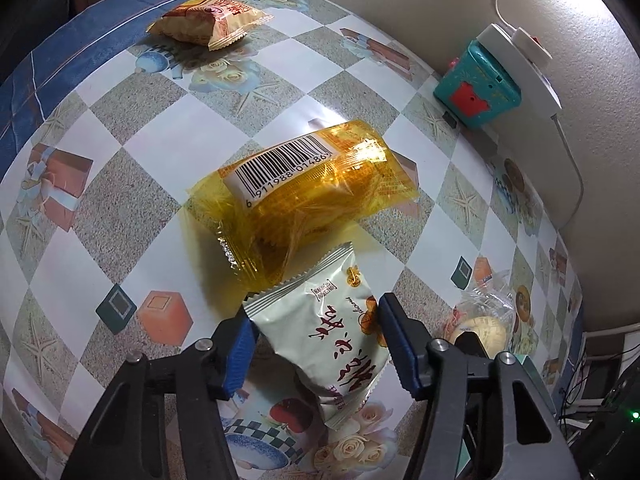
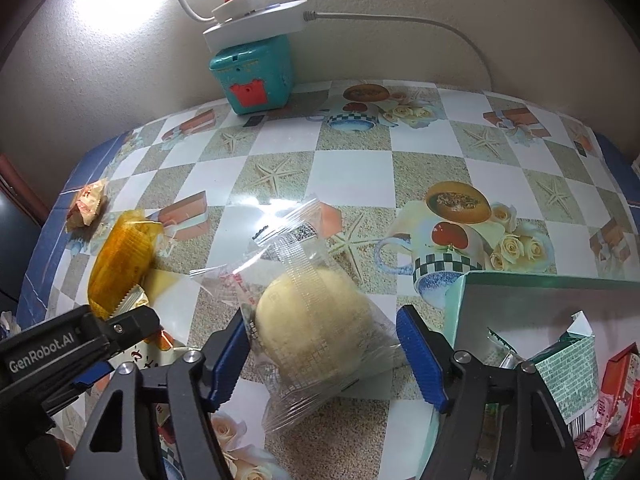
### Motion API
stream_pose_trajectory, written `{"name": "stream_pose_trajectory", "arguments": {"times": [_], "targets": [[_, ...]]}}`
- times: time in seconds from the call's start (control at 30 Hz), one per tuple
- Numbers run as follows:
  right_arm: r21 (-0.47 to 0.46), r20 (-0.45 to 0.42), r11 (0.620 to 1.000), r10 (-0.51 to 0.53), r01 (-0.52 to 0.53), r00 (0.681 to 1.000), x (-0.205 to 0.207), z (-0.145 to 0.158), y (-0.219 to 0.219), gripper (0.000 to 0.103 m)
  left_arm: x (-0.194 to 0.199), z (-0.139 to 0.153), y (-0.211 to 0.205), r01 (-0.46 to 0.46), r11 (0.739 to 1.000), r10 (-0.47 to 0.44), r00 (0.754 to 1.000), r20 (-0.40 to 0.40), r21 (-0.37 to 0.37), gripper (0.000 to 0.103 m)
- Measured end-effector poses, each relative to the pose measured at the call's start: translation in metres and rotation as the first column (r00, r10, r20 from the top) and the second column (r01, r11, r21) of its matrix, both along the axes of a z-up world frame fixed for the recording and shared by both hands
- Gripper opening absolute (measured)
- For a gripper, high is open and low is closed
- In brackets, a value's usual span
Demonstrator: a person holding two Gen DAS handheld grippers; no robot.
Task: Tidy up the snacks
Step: 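Close left tool on the white snack packet while right tool grasps the plastic-wrapped bun, then carry the white packet with left tool and the bun with right tool over the tray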
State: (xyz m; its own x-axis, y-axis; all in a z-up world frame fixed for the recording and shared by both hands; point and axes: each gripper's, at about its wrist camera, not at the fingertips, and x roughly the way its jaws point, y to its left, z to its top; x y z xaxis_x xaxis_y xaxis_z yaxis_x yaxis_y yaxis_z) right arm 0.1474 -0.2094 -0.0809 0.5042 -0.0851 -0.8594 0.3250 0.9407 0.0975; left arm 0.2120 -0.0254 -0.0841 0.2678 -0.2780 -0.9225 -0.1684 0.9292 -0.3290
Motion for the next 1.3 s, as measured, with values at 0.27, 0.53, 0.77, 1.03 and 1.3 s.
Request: {"name": "stream_pose_trajectory", "arguments": {"times": [0.27,0.53,0.77,1.03,1.3], "targets": [[0.009,0.010,1.000,0.005,-0.005,1.000,-0.001,0.003,0.001,0.065,-0.001,0.000,0.003,-0.008,1.000,0.008,1.000,-0.003,-0.006,0.051],[0.029,-0.015,1.000,-0.006,0.007,1.000,-0.003,0.005,0.000,0.064,-0.003,0.001,0.006,-0.012,0.999,0.011,1.000,-0.012,-0.037,0.041],[0.054,-0.037,0.999,-0.009,0.011,0.999,-0.013,0.013,0.002,0.063,-0.017,0.008,0.016,-0.026,0.995,0.024,0.999,-0.023,-0.092,0.023],[0.107,-0.037,0.993,-0.043,0.047,0.998,-0.034,0.034,0.003,0.062,-0.040,0.016,0.020,-0.035,0.988,0.029,0.999,-0.038,-0.148,0.015],[0.127,0.009,0.989,-0.084,0.082,0.996,-0.065,0.074,0.006,0.062,-0.056,0.036,0.036,-0.041,0.981,0.039,0.999,-0.013,-0.190,0.011]]}}
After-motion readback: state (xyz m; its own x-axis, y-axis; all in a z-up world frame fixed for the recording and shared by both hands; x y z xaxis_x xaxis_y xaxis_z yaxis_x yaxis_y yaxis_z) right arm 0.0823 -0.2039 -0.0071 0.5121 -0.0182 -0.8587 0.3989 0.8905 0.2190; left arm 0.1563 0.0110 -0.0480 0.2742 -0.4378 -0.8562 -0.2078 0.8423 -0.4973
